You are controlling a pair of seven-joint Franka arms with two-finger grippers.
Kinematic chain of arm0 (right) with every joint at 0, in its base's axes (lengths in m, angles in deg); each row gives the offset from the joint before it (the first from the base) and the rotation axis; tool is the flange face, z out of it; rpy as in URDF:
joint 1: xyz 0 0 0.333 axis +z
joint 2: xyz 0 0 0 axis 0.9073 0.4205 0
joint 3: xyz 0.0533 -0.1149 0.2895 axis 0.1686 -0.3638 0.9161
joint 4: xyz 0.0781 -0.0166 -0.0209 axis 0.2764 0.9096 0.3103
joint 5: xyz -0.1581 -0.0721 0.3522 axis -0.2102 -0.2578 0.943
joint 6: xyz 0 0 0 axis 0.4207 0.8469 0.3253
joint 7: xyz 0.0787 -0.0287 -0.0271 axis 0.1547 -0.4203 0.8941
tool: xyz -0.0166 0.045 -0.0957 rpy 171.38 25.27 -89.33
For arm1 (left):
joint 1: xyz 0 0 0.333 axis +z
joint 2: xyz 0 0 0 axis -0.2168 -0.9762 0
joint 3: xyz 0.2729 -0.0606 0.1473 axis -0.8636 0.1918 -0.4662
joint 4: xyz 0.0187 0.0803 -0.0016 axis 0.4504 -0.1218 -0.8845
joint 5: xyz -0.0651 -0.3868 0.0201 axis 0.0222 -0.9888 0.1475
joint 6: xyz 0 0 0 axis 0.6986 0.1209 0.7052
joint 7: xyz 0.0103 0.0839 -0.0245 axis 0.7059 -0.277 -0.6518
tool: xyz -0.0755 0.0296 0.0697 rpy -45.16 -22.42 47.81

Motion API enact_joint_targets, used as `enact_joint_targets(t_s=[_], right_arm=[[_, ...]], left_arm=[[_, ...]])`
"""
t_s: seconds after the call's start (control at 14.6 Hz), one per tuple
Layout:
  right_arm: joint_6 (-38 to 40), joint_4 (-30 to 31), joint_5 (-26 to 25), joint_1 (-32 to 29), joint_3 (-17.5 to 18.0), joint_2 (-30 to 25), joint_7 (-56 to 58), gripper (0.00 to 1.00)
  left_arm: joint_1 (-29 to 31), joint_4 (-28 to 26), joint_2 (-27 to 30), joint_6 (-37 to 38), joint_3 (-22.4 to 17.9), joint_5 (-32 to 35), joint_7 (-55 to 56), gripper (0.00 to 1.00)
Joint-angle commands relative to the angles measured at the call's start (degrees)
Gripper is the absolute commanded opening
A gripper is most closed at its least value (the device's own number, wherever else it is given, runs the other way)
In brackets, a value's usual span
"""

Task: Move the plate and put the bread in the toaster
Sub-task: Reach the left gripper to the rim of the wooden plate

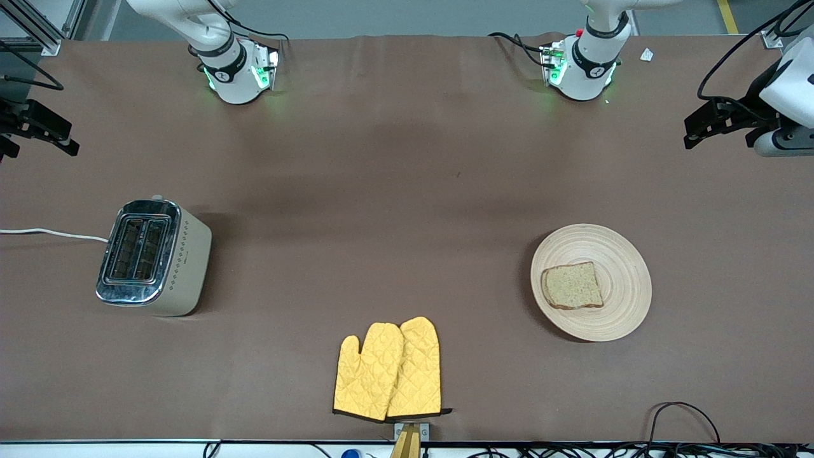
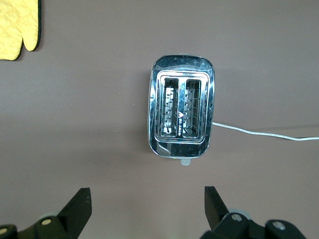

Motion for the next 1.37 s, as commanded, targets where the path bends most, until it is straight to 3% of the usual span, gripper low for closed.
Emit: enact_joint_targets(t_s=[0.0, 0.14, 0.34, 0.75, 1.3], right_arm=[[0.59, -0.34, -0.11, 0.05, 0.18, -0.07, -0.30, 1.00], [0.59, -0.34, -0.11, 0.05, 0.18, -0.07, -0.30, 1.00], [0.59, -0.34, -0.11, 0.05, 0.18, -0.07, -0.30, 1.00], [0.68, -0.34, -0.11, -0.04, 0.18, -0.07, -0.30, 1.00], [0.59, -0.34, -0.11, -0.04, 0.18, -0.07, -0.30, 1.00]], left_arm=[[-0.21, 1.52, -0.51, 1.11, -0.19, 0.98, 0.24, 1.00], [0.14, 1.52, -0.86, 1.02, -0.19, 0.98, 0.23, 1.00], [0.49, 2.48, -5.67, 0.24, -1.07, -0.07, -0.73, 1.00], [9.44, 2.05, -17.71, -13.11, -1.86, -12.09, -1.95, 1.00], [21.92, 1.96, -35.73, -22.61, -1.78, -28.62, -30.32, 1.00]])
